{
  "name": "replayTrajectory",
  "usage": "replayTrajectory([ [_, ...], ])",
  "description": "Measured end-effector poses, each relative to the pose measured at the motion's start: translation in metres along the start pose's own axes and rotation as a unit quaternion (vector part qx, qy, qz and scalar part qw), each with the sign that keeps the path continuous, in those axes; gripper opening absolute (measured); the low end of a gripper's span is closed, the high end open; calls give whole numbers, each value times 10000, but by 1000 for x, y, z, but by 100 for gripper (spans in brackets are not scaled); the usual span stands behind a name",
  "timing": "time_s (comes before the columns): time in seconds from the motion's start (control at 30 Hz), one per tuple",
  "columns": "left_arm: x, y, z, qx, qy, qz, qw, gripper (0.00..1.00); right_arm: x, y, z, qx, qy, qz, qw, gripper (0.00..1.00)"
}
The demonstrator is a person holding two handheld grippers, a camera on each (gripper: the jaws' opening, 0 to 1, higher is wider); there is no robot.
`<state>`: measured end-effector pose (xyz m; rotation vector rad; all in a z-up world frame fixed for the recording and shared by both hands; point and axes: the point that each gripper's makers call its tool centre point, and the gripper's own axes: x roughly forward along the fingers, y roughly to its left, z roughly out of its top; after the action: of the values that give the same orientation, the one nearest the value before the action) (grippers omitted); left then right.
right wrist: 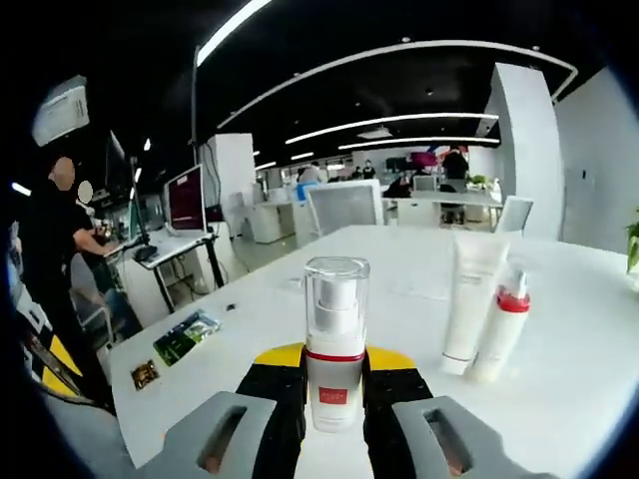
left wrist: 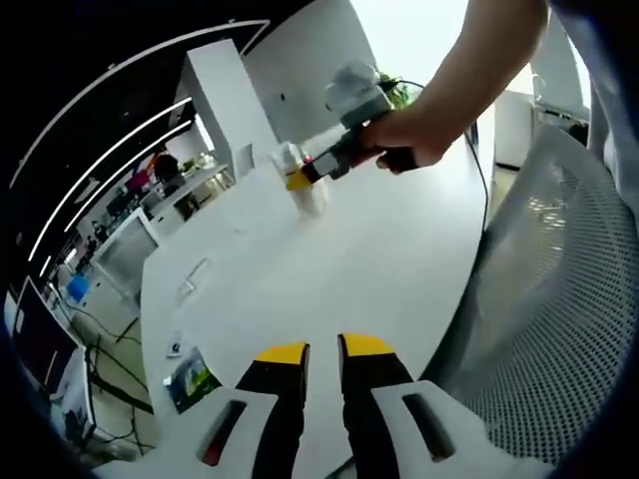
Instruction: Arrange the skincare products in the storage area until every visible bottle or jar stands upright without overlapping.
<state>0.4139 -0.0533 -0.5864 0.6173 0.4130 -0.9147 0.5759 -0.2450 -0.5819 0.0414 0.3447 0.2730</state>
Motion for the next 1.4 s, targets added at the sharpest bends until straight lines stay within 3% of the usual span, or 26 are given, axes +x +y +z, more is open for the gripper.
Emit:
replayTrajectory([
  [0.3,1,-2,-2,38,54,-48,10000,10,16,-32,-6,-150,102,-531,9984,13],
  [0.63,2,-3,-2,55,58,-68,9999,8,36,-67,-25,29,282,-1097,9936,13],
  [0.7,2,-2,-3,45,81,-56,9999,8,38,-75,-31,-188,429,-1218,9914,13],
  [0.97,2,3,-4,52,85,55,9999,10,51,-94,-31,-242,353,-1405,9892,13],
  [1.4,5,0,-9,10,258,8,9997,8,59,-107,-50,-324,343,-1570,9865,13],
])
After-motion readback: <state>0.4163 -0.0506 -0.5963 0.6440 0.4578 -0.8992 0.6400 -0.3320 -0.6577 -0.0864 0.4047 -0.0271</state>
